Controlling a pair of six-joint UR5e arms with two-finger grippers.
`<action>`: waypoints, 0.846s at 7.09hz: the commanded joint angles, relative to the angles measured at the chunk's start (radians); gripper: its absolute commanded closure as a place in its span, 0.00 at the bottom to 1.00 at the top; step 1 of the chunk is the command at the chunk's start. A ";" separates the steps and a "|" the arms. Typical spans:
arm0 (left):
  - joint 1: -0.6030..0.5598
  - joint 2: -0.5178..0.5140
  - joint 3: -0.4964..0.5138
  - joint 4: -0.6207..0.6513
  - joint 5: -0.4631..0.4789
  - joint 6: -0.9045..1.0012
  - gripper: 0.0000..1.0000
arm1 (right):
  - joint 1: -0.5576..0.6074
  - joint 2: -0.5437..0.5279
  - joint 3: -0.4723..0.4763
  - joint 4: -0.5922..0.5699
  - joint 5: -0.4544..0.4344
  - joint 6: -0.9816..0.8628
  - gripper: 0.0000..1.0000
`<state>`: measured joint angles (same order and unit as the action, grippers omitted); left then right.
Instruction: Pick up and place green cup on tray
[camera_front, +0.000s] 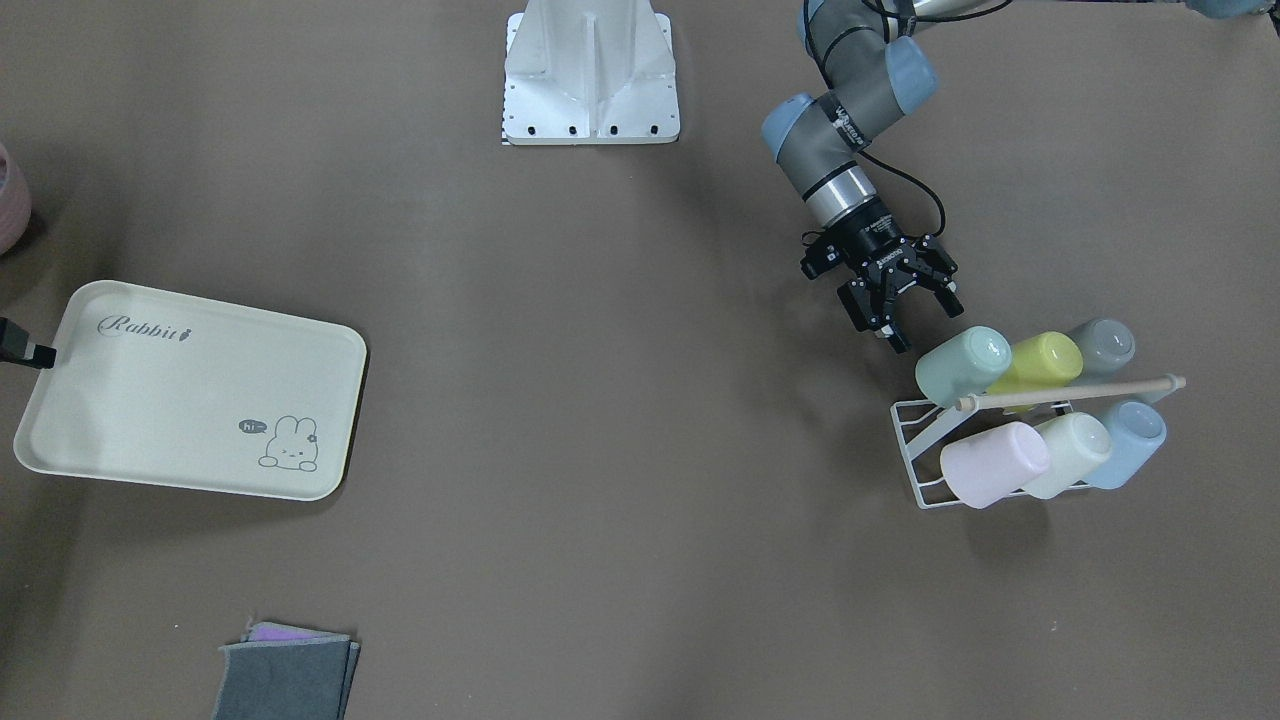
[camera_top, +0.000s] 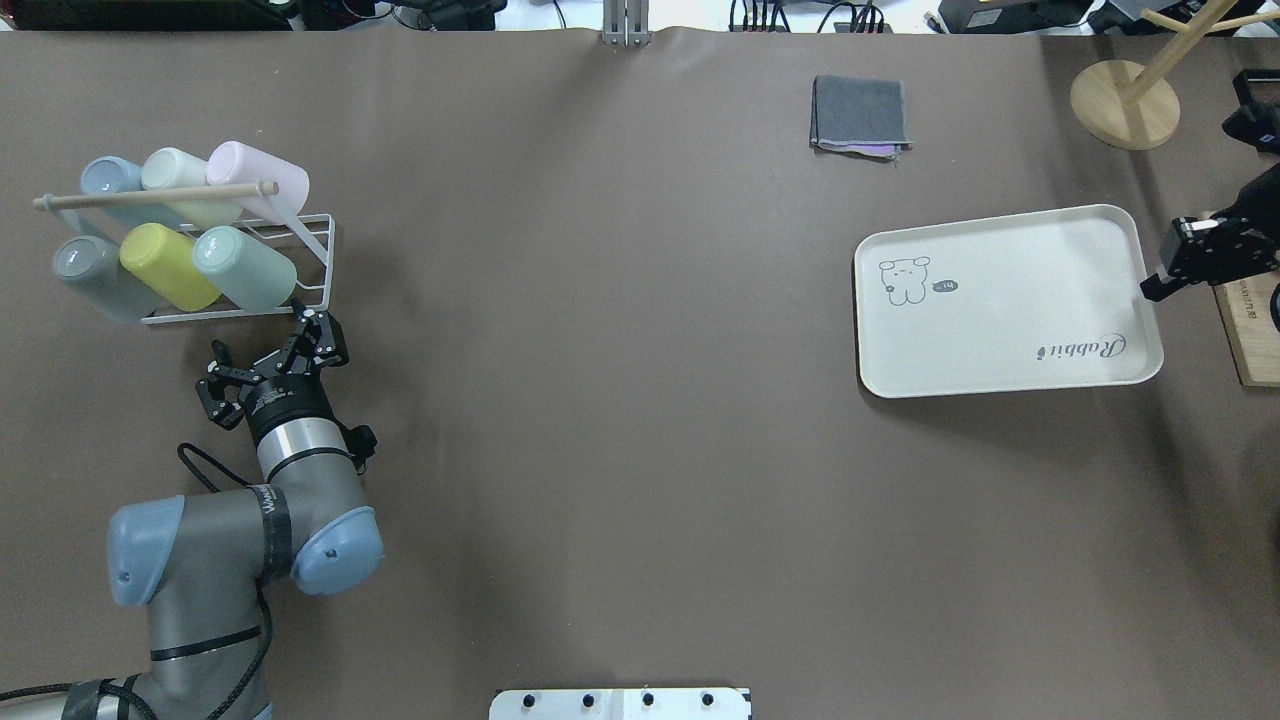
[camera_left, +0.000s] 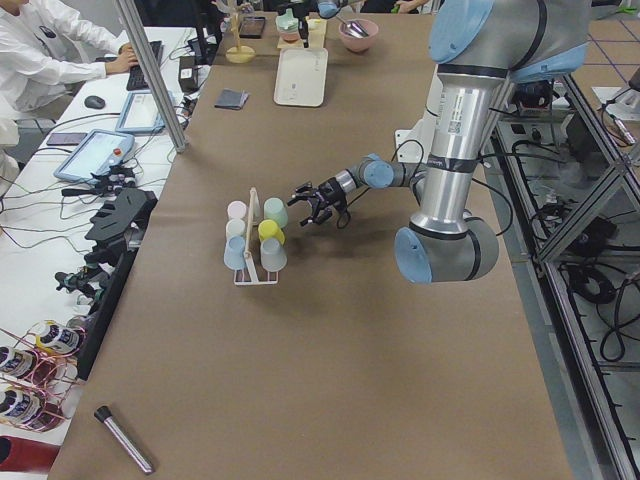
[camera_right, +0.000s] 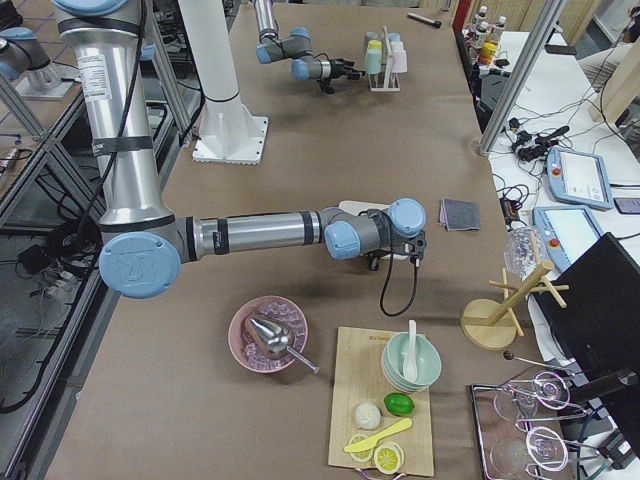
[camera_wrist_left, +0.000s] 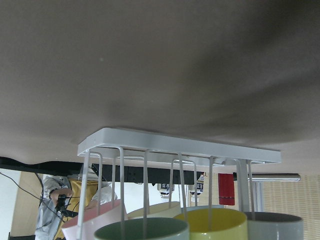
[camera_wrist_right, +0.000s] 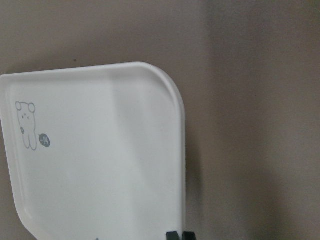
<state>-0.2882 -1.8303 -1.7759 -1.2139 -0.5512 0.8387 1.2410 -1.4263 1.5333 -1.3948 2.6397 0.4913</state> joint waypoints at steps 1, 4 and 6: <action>-0.002 0.000 -0.011 0.000 0.063 0.002 0.02 | -0.061 0.061 0.002 -0.065 -0.023 0.001 1.00; -0.025 0.003 -0.010 -0.001 0.071 -0.003 0.02 | -0.150 0.124 -0.008 -0.067 -0.078 0.044 1.00; -0.043 0.008 -0.008 -0.003 0.071 -0.004 0.02 | -0.173 0.151 -0.013 -0.058 -0.087 0.044 1.00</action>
<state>-0.3192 -1.8248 -1.7854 -1.2159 -0.4804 0.8353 1.0821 -1.2969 1.5237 -1.4568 2.5581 0.5318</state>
